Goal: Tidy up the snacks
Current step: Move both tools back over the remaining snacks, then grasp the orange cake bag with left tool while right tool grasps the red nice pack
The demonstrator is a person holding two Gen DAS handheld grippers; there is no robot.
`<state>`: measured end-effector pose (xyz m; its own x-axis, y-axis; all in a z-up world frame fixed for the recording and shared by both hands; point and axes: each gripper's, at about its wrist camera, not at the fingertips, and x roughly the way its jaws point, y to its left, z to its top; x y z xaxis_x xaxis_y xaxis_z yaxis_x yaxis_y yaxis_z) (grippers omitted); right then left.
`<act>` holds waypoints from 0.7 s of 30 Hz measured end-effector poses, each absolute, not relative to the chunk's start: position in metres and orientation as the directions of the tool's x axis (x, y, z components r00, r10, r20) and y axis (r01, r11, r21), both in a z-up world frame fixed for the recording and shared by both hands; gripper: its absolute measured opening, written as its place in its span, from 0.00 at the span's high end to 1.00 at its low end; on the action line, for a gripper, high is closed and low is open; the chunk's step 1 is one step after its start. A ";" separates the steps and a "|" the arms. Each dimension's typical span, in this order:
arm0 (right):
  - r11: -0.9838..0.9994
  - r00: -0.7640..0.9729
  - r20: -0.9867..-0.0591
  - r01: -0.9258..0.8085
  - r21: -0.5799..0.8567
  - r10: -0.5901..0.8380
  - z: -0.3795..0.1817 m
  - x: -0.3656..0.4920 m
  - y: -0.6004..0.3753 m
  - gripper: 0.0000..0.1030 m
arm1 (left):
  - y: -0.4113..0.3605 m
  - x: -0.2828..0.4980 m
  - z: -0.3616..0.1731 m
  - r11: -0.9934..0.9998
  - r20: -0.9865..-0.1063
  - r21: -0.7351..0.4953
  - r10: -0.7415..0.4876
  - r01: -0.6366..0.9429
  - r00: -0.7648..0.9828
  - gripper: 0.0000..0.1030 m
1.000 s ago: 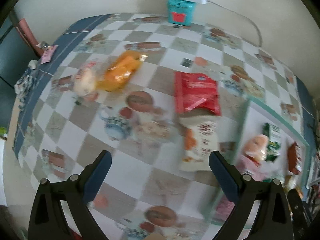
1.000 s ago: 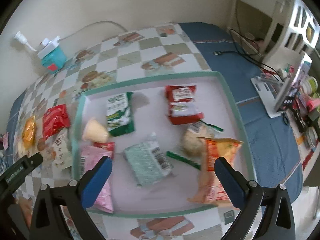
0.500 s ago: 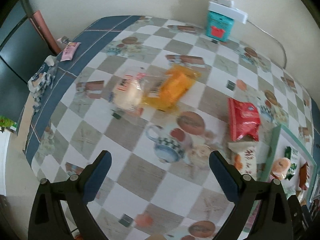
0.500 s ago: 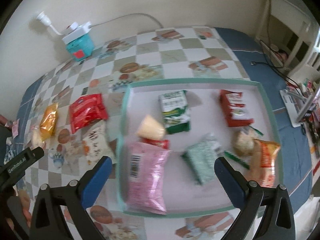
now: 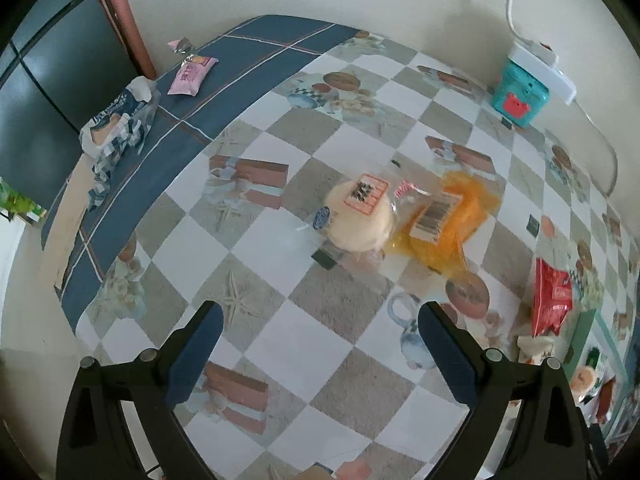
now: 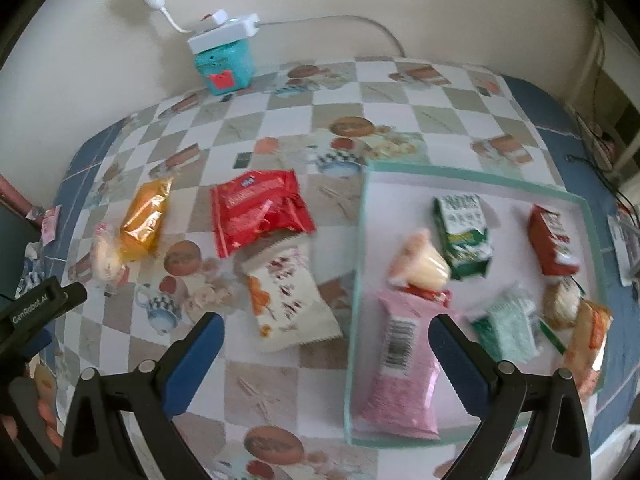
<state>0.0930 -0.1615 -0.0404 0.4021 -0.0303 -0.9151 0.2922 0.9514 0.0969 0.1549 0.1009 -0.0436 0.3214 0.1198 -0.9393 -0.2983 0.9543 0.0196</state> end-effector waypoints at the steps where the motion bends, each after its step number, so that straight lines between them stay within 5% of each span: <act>1: 0.952 0.407 -0.913 0.288 0.104 -0.024 -0.041 0.097 -0.160 0.00 | 0.102 0.157 -0.044 0.954 -0.940 0.015 0.116 -0.300 0.322 0.05; 21: 0.943 0.458 -0.889 0.282 0.177 0.030 -0.061 0.163 -0.166 0.00 | 0.069 0.227 -0.051 0.993 -0.932 -0.058 -0.018 -0.101 0.362 0.05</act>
<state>0.1632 -0.1663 -0.0609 0.4579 0.0296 -0.8885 0.2819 0.9430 0.1767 0.2271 0.0694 -0.0513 0.3625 -0.0176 -0.9318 -0.1011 0.9932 -0.0581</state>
